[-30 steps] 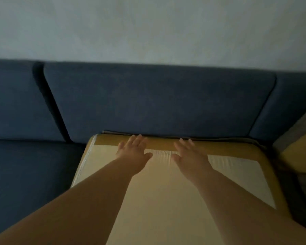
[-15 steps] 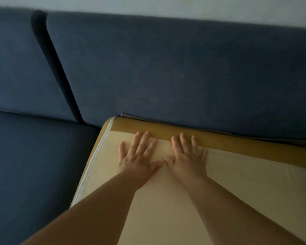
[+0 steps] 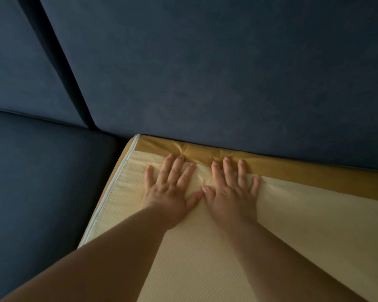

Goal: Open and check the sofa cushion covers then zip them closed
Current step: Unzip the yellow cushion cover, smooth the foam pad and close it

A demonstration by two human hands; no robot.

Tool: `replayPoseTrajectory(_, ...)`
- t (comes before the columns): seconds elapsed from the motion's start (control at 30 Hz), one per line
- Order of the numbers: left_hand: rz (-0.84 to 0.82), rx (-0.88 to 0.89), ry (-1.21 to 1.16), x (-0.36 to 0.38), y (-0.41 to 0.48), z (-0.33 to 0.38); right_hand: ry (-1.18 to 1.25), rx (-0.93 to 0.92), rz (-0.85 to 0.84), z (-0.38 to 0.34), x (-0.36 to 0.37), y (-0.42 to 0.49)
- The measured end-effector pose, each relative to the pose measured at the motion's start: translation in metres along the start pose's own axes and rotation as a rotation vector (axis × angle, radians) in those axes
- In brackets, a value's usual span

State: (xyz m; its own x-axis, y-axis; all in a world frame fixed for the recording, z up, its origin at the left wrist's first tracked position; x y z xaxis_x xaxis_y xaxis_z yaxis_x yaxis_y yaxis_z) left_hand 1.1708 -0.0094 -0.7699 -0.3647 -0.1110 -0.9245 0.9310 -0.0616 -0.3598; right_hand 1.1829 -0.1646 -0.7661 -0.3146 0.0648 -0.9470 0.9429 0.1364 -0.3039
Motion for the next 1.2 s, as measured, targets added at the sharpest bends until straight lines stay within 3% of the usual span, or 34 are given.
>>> replayPoseTrajectory(0.23,0.019,0.024,-0.079,-0.016,-0.009,0.000,0.001,-0.018,-0.003,-0.002,-0.015,-0.008)
replayPoseTrajectory(0.37,0.274,-0.018,-0.100,-0.023,-0.029,-0.012,0.021,-0.201,0.337,-0.017,-0.025,-0.027)
replayPoseTrajectory(0.5,0.158,-0.113,-0.152,0.001,-0.034,-0.022,0.002,-0.220,0.149,-0.025,0.004,-0.028)
replayPoseTrajectory(0.6,0.147,-0.132,-0.150,-0.003,-0.032,-0.020,0.002,-0.218,0.107,-0.022,0.004,-0.024)
replayPoseTrajectory(0.73,0.339,0.002,-0.190,-0.015,-0.045,0.014,0.057,-0.162,0.363,0.002,-0.019,-0.040)
replayPoseTrajectory(0.83,0.311,0.088,-0.195,-0.004,-0.040,0.043,-0.003,-0.121,0.212,0.030,-0.009,-0.044)
replayPoseTrajectory(0.9,0.207,0.085,-0.164,0.007,-0.033,0.050,-0.028,-0.118,0.136,0.038,0.003,-0.042)
replayPoseTrajectory(1.1,0.169,0.051,-0.109,0.002,-0.032,0.055,0.035,-0.134,0.172,0.041,-0.006,-0.043)
replayPoseTrajectory(1.2,0.276,0.078,-0.095,-0.007,-0.033,0.081,0.052,-0.069,0.350,0.065,-0.023,-0.051)
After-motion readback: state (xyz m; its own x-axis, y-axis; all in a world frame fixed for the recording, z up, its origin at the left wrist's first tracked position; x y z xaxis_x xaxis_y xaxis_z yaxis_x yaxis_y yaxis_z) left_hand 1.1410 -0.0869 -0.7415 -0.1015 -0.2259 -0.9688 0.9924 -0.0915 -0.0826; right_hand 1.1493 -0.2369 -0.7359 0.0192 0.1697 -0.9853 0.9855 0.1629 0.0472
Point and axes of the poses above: each hand's wrist, its own y-axis towards the middle knuckle, its own x-axis out of the palm, z = x × y, the point moved 1 cm from there along y, towards the middle knuckle, and after that the axes turned 2 degrees about -y, right-handed, at the moved point
